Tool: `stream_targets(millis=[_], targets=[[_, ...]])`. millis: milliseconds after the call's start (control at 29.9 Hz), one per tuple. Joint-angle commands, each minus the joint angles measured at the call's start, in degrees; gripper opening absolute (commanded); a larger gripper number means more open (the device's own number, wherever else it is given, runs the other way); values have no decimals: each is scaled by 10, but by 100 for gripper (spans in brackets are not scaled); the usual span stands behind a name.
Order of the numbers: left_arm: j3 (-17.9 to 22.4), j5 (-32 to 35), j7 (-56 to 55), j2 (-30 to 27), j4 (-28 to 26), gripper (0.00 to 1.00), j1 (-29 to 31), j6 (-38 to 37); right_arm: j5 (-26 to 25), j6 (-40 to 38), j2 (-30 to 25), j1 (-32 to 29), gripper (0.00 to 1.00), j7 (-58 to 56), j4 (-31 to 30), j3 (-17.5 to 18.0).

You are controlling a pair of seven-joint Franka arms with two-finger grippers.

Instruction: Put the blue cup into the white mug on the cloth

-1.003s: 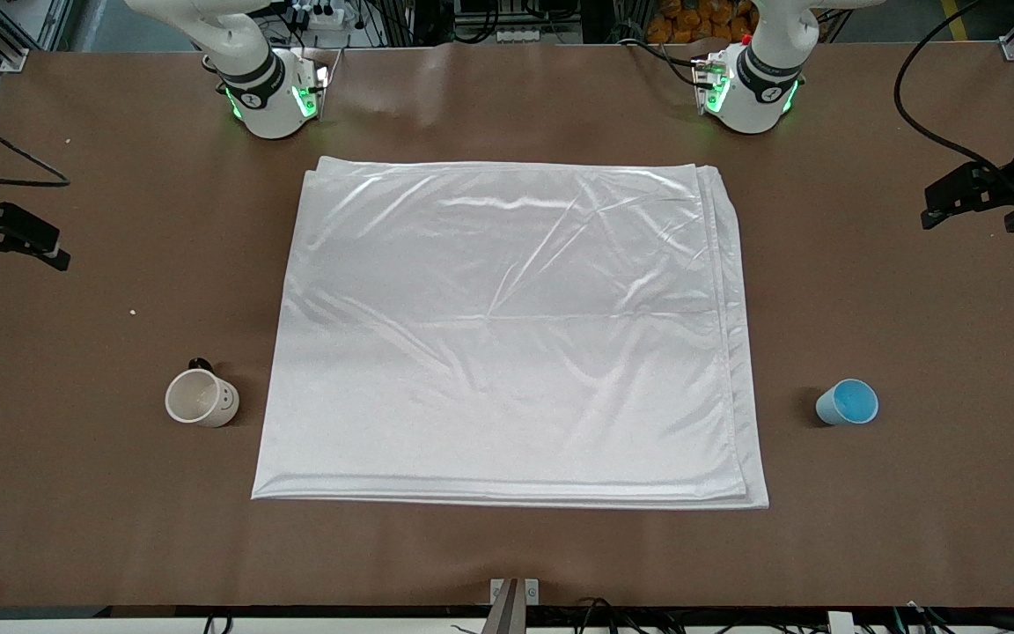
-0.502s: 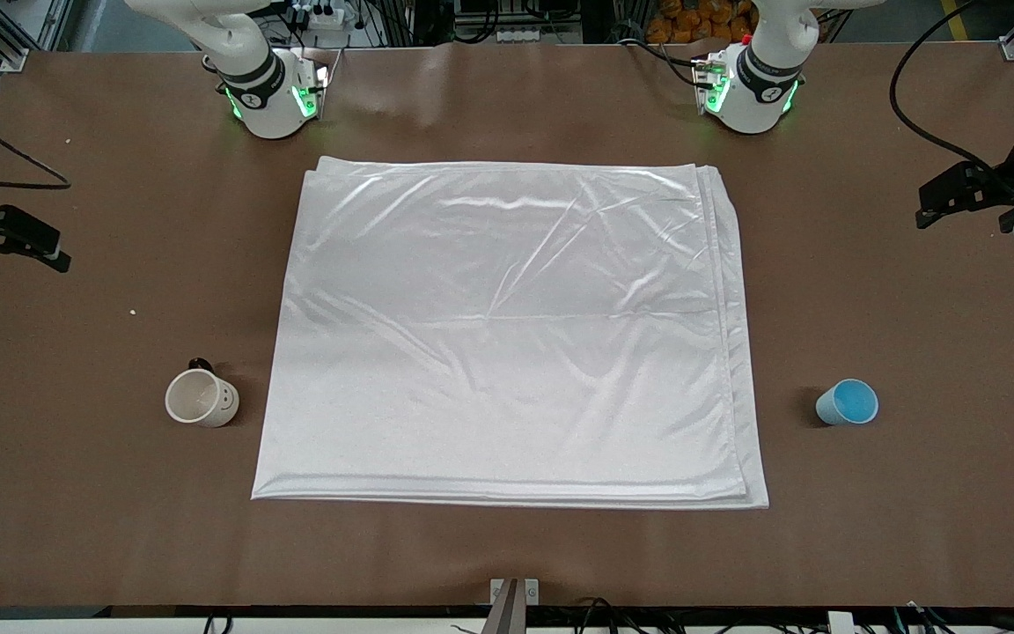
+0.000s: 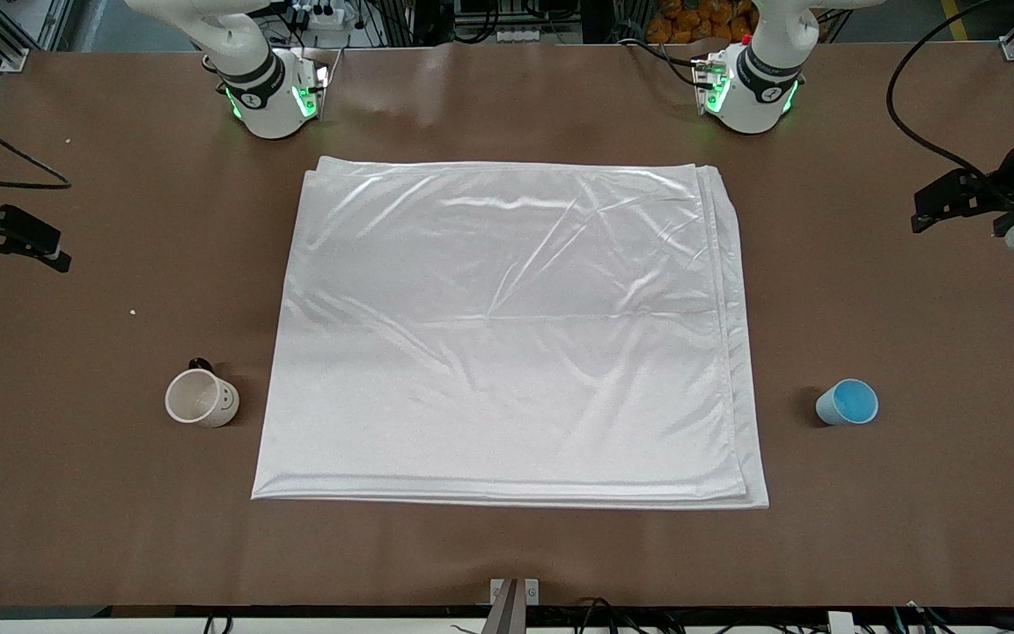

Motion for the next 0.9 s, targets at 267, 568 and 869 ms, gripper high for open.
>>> stream_targets(millis=[267, 568, 869], targets=[[1, 12, 11, 129, 37, 100, 27, 107, -10, 230, 59, 0, 100, 2, -160, 2], [1, 13, 13, 196, 38, 100, 29, 193, -7, 357, 132, -6, 100, 2, -206, 3], [0, 11, 24, 239, 39, 100, 46, 235, -5, 408, 178, -6, 100, 2, -214, 10]])
